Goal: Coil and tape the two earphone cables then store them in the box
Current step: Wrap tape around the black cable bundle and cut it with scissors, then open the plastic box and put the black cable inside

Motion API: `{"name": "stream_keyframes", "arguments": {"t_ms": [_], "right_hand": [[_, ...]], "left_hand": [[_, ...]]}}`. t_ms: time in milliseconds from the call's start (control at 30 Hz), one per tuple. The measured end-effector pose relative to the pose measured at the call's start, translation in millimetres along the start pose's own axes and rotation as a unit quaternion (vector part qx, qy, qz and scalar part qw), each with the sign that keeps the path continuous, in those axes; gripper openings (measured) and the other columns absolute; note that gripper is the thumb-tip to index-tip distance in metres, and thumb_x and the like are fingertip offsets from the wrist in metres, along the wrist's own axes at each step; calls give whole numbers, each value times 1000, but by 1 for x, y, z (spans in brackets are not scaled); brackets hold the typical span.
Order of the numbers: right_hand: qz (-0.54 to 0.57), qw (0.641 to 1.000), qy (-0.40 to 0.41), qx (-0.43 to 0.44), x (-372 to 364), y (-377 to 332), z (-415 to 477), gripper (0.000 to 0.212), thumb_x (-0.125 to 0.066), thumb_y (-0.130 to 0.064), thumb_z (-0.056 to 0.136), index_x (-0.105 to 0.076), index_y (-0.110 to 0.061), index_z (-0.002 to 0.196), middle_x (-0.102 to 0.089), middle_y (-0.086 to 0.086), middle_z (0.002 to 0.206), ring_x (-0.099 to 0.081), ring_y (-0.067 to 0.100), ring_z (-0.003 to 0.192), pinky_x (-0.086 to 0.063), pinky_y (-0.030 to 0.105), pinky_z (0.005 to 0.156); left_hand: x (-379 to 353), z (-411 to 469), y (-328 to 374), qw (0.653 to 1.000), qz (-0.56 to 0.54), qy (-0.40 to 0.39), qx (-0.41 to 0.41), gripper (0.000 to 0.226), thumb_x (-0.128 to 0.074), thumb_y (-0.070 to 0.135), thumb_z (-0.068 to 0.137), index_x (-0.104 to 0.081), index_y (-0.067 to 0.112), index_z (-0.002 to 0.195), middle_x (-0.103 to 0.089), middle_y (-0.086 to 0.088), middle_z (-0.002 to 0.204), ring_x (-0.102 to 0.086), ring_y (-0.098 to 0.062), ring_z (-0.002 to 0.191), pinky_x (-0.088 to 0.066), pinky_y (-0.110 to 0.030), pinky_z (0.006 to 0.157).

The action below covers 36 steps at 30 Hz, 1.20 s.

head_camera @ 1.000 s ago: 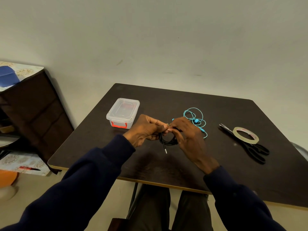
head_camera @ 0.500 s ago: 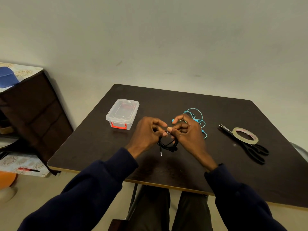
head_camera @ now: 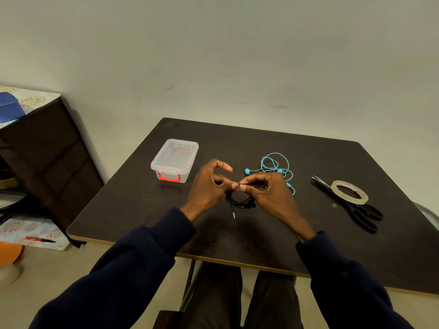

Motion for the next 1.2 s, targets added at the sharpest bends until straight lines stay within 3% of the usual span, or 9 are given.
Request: {"name": "stream_keyframes", "arguments": {"t_ms": [133,333,500,567,667,767,867,1000,1200], "right_hand": [[81,993,-14,-79,-1,18,-1,10,-77,-16,85,-77,-9,93,-77,2,82,-75,15,77,-62,31,75],[124,983,-9,-134,-2,33,-4,8,-76,-16,87,-76,-8,90,-77,6,79,-76,21,75,-62,31,69],[129,978,31,-160,12,47,-9,9,-76,-20,87,-77,-10,86,-76,8,74,-72,17,66,-50,18,53],[132,975,43,-173,17,53,-9,10,-76,-21,87,-77,-11,86,-76,9,74,-72,17,65,-52,20,53],[146,971,58,-181,22,58,-8,10,-77,-19,85,-78,-9,86,-76,11,75,-73,20,66,-55,23,56],[156,968,60,-186,25,60,-7,11,-77,-17,85,-77,-6,88,-76,12,76,-73,23,67,-59,28,60],[152,969,63,-185,28,59,-6,10,-78,-17,85,-77,-7,88,-75,12,75,-73,21,65,-57,23,57],[155,968,74,-185,32,58,-1,10,-78,-15,85,-76,-5,86,-75,13,73,-72,18,62,-54,21,54],[153,969,70,-179,29,52,3,7,-76,-13,86,-76,-7,88,-75,12,73,-71,17,61,-54,20,54]], "left_hand": [[0,-1,-7,999,-35,15,27,38,-80,14,84,-56,16,114,-78,-9,84,-76,-15,78,-60,-23,70],[0,-5,-25,995,-77,47,42,33,-80,17,84,-61,16,110,-77,-3,81,-75,-9,78,-60,-22,72],[80,-20,-28,956,27,287,-55,25,-83,22,82,-65,16,98,-69,2,90,-68,-11,85,-55,-20,74],[109,-22,-40,931,86,354,-29,31,-82,28,81,-64,21,105,-59,1,110,-59,-21,104,-53,-28,80],[144,-18,-77,897,83,424,95,54,-80,35,81,-53,21,127,-46,-8,134,-41,-27,127,-45,-43,102],[147,0,-113,909,-24,364,199,68,-78,38,85,-46,11,139,-51,-12,139,-47,-29,130,-45,-43,108],[136,12,-120,929,-92,308,186,48,-76,29,89,-57,11,129,-63,-9,126,-65,-25,108,-58,-36,87],[137,14,-122,926,-109,307,190,46,-76,25,88,-59,14,129,-64,-6,125,-66,-25,107,-59,-39,89],[121,15,-120,938,-123,269,182,47,-77,24,87,-59,14,129,-65,-2,118,-68,-14,92,-59,-25,69]]}}
Point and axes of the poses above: each hand's wrist, its own z-axis towards the middle knuckle, its own x-axis out of the back of the hand, y = z × x, the point moved 10 cm from there along z, towards the middle knuckle
